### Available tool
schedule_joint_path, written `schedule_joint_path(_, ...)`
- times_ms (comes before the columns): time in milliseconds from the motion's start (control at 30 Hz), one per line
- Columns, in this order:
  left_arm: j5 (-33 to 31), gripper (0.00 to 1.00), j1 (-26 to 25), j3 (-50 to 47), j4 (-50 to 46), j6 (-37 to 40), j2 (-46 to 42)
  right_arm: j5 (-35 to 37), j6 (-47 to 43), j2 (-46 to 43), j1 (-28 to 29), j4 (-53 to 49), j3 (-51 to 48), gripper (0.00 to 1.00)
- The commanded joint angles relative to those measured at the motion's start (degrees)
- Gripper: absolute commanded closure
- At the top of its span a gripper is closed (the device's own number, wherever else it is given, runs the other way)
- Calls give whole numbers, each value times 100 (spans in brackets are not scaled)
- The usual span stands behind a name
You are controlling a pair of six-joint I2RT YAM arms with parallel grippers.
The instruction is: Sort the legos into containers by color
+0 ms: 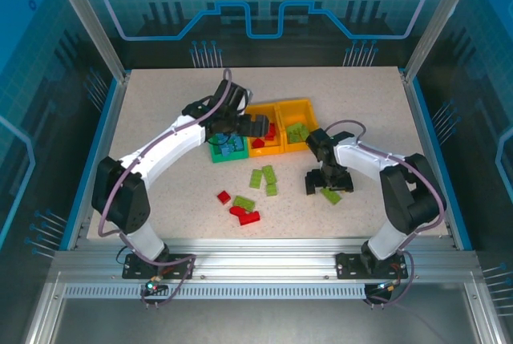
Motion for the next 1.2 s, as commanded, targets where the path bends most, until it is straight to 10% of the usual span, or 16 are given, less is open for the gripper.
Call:
schedule_joint_path(0,-1,1,104,-391,73,-204,-230,63,-368,150,-192,-216,117,11)
schedule_joint_path(800,-92,1,330,-1049,4,-260,-712,-285,-246,625,4,-183,180,67)
schedule_joint_path(1167,-235,1,350,-1953,-137,-358,-1042,-1280,107,-69,-288,375,1471,72)
